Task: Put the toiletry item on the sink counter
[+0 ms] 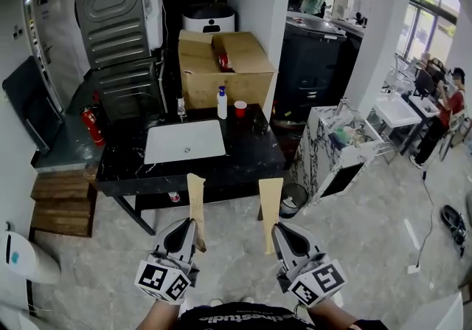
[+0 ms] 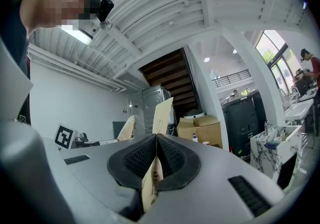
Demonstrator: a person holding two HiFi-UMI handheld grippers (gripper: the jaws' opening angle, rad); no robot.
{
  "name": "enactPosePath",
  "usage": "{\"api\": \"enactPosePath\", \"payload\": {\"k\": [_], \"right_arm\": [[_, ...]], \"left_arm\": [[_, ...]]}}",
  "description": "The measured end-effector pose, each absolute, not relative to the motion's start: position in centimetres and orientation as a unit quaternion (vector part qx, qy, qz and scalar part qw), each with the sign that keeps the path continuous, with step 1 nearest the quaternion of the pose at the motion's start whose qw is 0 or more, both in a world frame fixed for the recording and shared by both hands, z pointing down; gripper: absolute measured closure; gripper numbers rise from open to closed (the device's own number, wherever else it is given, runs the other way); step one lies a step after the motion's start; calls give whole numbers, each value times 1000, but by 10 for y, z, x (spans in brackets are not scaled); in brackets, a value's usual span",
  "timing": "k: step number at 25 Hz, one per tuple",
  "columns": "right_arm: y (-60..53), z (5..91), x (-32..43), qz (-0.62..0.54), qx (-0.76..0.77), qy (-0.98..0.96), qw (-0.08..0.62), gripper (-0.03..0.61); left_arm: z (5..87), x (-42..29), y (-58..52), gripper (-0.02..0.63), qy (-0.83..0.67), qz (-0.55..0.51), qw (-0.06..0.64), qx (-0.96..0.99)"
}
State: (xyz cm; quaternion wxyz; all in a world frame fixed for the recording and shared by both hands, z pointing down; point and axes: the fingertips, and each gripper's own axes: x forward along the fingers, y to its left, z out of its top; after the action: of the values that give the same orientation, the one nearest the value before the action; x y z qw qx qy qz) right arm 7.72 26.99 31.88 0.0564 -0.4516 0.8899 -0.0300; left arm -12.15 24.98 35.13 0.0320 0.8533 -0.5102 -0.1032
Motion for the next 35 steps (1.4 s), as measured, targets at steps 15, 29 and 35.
{"api": "enactPosePath", "payload": {"k": [15,29,35], "right_arm": [[248,330,151,-50,-451,887,82,537],[170,361,153,-75,-454,886,59,537],[96,351,131,-57,-467,882,42,537]], "left_arm": [[345,-52,225,592,-512,-84,10,855],[381,-60,140,592,-527,-68,31,847],[374,-72,66,592,-508,-68,16,859]]}}
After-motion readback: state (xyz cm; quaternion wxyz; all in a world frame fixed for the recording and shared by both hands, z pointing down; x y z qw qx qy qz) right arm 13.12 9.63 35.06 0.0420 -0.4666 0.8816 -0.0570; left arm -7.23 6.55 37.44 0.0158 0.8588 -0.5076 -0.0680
